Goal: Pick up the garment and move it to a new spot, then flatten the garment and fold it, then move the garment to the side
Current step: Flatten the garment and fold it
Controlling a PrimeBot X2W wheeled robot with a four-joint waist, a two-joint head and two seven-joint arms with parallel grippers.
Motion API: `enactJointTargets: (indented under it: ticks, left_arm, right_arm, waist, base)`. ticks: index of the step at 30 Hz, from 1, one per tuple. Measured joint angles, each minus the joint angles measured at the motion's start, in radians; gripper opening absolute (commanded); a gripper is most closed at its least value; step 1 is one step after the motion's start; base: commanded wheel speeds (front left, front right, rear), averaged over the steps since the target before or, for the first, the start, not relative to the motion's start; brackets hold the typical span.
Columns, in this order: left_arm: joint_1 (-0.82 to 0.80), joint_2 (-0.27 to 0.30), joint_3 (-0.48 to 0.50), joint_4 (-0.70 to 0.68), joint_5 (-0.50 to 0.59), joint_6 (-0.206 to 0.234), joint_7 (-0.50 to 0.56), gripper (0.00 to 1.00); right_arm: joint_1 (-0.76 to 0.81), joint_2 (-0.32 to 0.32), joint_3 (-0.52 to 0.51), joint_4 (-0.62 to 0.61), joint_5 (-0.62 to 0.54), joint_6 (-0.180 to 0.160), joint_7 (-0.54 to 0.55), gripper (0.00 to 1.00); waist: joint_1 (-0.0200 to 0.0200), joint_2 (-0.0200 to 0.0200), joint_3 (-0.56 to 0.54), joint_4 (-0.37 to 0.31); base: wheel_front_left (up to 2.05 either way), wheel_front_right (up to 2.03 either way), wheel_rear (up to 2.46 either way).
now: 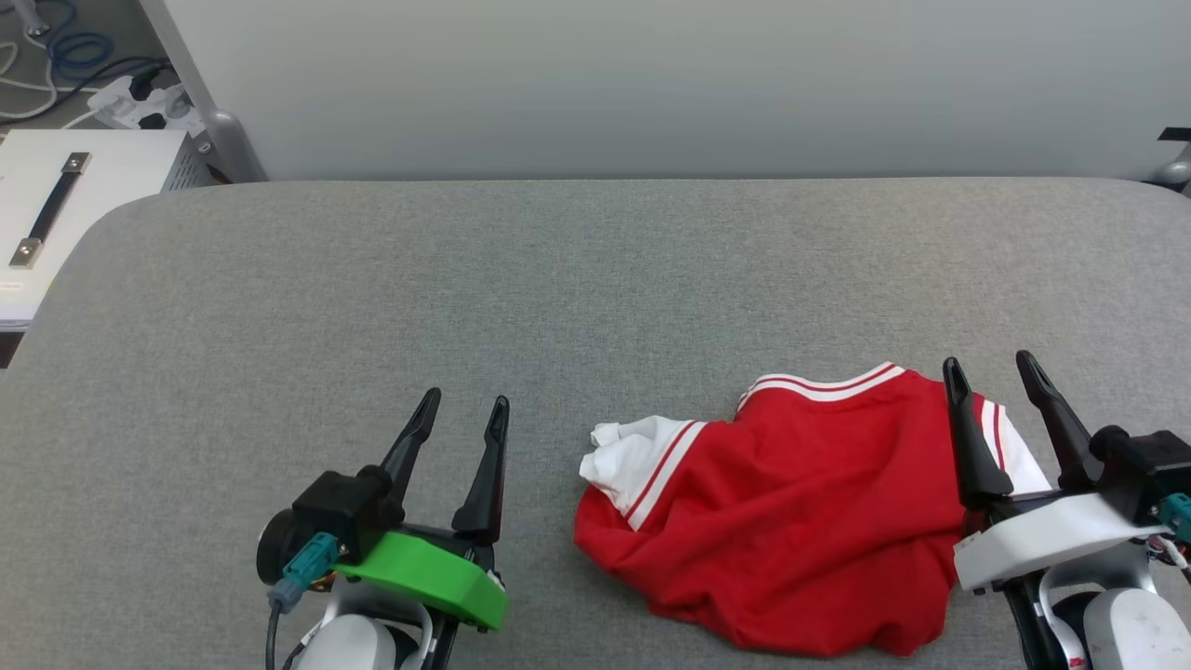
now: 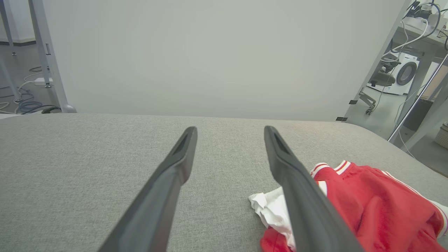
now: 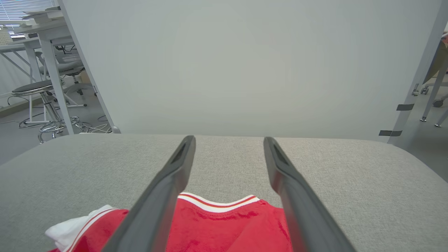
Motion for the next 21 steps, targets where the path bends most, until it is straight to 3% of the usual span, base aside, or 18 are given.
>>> enactJointTargets:
  ticks: [8,10,13,21]
  left_arm:
    - [-0.007,0.019,-0.039,0.044,-0.008,0.000,0.002,1.00]
    - [-0.036,0.036,-0.074,0.065,-0.010,0.000,0.050,1.00]
    - [-0.126,0.047,-0.124,0.072,-0.081,0.000,0.201,1.00]
    - [-0.405,0.148,-0.312,0.065,-0.335,0.000,0.836,1.00]
  right_arm:
    - [0.025,0.063,-0.047,0.020,-0.051,0.000,-0.031,1.00]
    - [0.024,0.069,-0.059,0.019,-0.062,0.000,-0.030,1.00]
    - [0.024,0.071,-0.068,0.015,-0.071,0.000,-0.023,1.00]
    - [0.007,0.075,-0.061,-0.008,-0.087,0.000,-0.003,1.00]
  waist:
    - [0.0000,0.0000,0.009,-0.029]
    - [0.0000,0.0000,0.012,-0.037]
    - [0.0000,0.0000,0.019,-0.045]
    - [0.0000,0.0000,0.062,-0.065]
  base:
    - [0.00,0.00,0.00]
    - [0.00,0.00,0.00]
    - [0.00,0.00,0.00]
    - [0.00,0.00,0.00]
